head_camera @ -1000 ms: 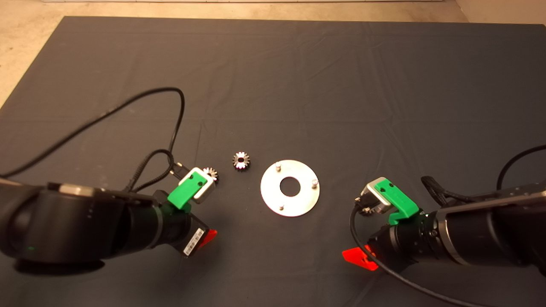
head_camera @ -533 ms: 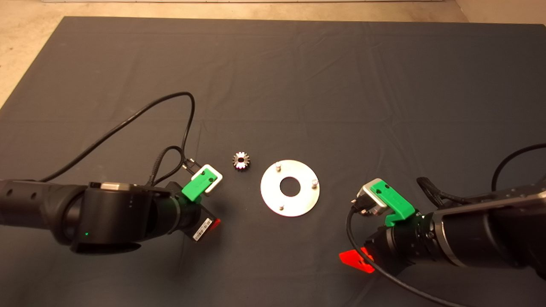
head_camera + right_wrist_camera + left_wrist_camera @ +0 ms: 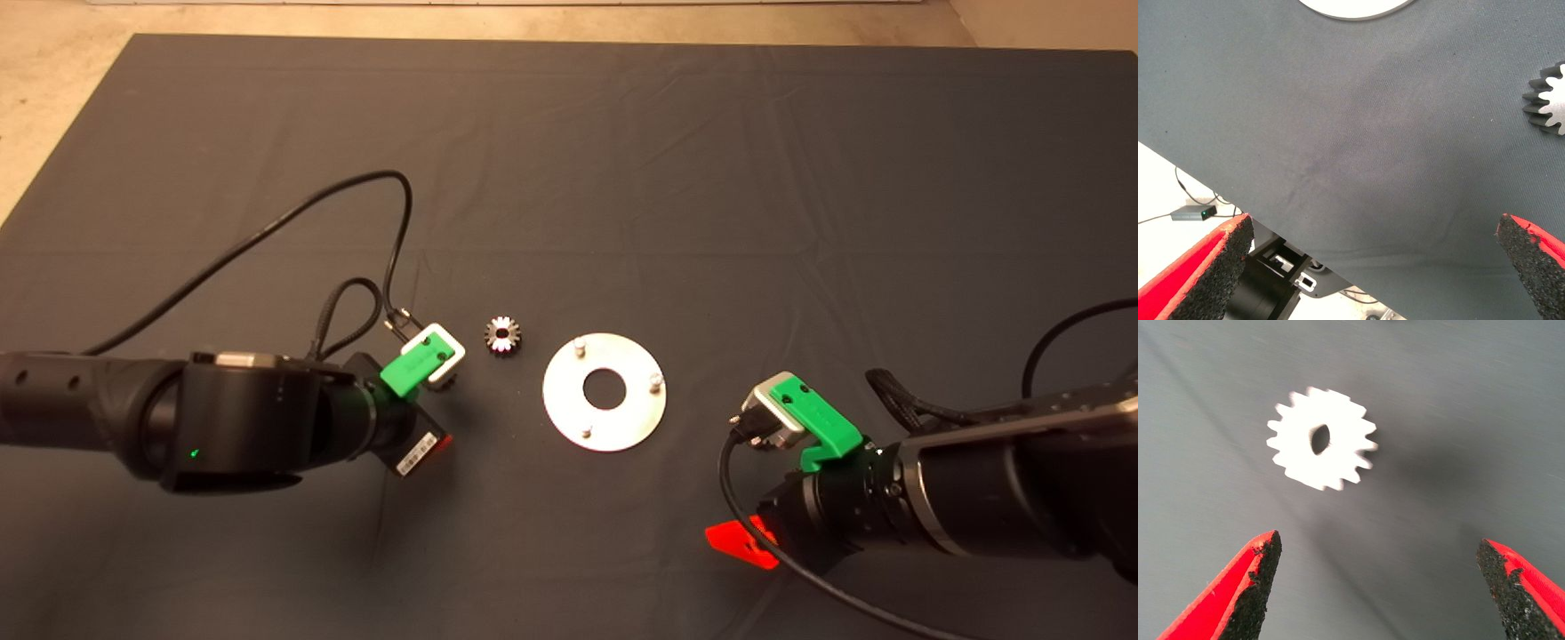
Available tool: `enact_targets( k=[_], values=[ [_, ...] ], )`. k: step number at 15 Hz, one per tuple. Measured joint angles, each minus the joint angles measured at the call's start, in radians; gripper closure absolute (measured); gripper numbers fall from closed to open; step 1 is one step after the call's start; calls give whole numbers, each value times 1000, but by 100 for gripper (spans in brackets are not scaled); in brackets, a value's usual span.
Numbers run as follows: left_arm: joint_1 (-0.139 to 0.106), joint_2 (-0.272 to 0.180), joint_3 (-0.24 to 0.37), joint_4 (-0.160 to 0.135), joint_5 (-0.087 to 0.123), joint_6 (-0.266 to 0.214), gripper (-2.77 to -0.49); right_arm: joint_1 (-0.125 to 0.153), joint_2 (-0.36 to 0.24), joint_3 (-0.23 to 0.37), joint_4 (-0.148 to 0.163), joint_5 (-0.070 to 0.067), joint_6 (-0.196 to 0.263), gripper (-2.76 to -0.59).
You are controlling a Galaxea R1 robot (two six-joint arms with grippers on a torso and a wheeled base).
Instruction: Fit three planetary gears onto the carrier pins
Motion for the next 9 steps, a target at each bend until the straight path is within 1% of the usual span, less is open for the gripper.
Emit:
enact_targets(
  k=[1,2,4,5,6,7,9],
  values=[
    [-16,0,-23,0,-4,3,-206,0,0,0,0,0,0,-273],
    [-24,0,-40,2,-12,4,-206,0,1,-1,0,0,0,-273],
    [-23,2,-53,-3,-42,15,-206,0,2,-1,0,-1,0,-273],
    [-23,3,-59,-10,-58,28,-206,0,2,-1,0,1,0,-273],
    [-23,3,-67,-36,-68,32,-206,0,2,-1,0,0,0,-273],
    [-23,5,-71,-49,-77,34,-206,0,2,-1,0,0,0,-273],
    [-23,8,-73,-54,-87,29,-206,0,2,-1,0,0,-1,-273]
  ],
)
